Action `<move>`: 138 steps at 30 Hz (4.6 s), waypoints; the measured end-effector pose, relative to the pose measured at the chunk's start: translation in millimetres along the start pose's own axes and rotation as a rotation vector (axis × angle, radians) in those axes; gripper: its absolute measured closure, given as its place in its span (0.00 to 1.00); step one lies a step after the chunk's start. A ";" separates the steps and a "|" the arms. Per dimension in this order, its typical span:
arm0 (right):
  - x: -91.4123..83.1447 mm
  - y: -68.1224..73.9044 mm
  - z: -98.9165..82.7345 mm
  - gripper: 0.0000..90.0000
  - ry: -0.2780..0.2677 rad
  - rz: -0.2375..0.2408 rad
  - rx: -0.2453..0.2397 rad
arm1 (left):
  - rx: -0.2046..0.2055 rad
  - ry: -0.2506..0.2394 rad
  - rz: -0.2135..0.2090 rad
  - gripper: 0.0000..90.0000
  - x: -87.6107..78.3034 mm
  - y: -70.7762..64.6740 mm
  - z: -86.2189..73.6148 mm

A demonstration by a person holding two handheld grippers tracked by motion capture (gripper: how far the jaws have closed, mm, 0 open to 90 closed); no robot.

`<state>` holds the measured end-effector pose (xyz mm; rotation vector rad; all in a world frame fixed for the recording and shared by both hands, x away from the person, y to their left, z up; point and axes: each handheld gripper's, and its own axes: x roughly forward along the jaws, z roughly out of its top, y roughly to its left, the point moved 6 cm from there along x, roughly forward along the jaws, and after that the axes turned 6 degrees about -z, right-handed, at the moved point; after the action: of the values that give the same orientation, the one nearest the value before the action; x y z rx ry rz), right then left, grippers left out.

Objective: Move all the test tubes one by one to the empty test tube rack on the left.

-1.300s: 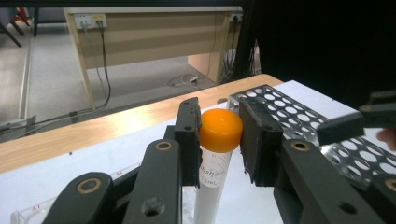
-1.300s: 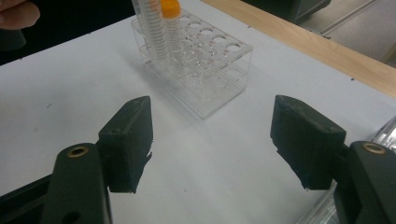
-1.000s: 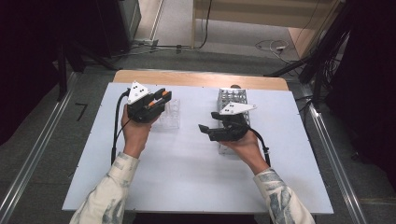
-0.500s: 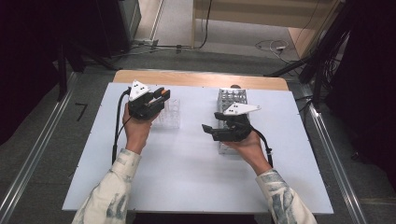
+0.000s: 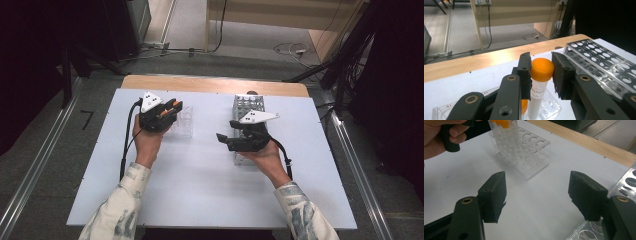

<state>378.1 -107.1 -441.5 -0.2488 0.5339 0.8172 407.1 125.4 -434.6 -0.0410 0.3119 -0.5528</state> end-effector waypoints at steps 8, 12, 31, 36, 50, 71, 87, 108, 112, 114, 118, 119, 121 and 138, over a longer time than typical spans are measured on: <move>1.3 0.1 -0.4 0.33 0.002 0.003 -0.001 | -0.003 -0.005 0.004 0.67 -1.5 -0.6 -1.5; 1.5 -0.6 -0.3 0.33 -0.001 0.000 0.001 | -0.010 -0.004 0.003 0.61 -2.9 -0.8 -1.0; -2.8 -8.5 -8.1 0.31 -0.014 -0.030 0.018 | -0.052 0.032 -0.037 0.25 -28.9 -16.4 -11.8; -9.8 -13.1 -13.0 0.31 -0.018 -0.040 0.029 | -0.048 0.045 -0.034 0.23 -37.3 -20.1 -23.5; -40.7 -29.7 -38.1 0.31 -0.056 -0.100 0.051 | -0.026 0.051 -0.006 0.21 -64.6 -26.0 -45.7; -72.4 -41.6 -52.8 0.31 -0.099 -0.137 0.090 | -0.047 0.066 0.024 0.20 -81.9 -17.3 -65.3; -88.4 -53.5 -69.9 0.20 -0.083 -0.163 0.140 | -0.044 0.074 0.037 0.20 -91.7 -18.2 -73.2; -108.1 -61.0 -95.3 0.20 -0.070 -0.208 0.164 | -0.064 0.062 0.101 0.20 -116.2 -8.5 -87.6; -112.6 -63.2 -101.3 0.20 -0.066 -0.219 0.172 | -0.069 0.062 0.109 0.20 -120.3 -6.7 -91.0; -114.4 -65.2 -104.6 0.20 -0.066 -0.225 0.180 | -0.074 0.061 0.117 0.19 -121.9 -5.3 -93.0; -118.8 -69.1 -110.1 0.20 -0.062 -0.239 0.190 | -0.082 0.066 0.127 0.18 -124.7 -2.7 -96.9; -120.4 -69.9 -111.2 0.20 -0.062 -0.244 0.194 | -0.083 0.067 0.127 0.18 -125.2 -2.3 -97.9; -123.4 -71.6 -113.5 0.20 -0.066 -0.252 0.199 | -0.083 0.067 0.135 0.18 -126.6 -1.4 -99.5; -142.9 -84.3 -132.4 0.20 -0.066 -0.294 0.237 | -0.109 0.058 0.186 0.17 -144.8 12.8 -107.5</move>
<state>313.7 -306.6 -474.7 -0.0783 0.5131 0.4700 264.5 216.9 -497.9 -0.0998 0.3981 -0.3527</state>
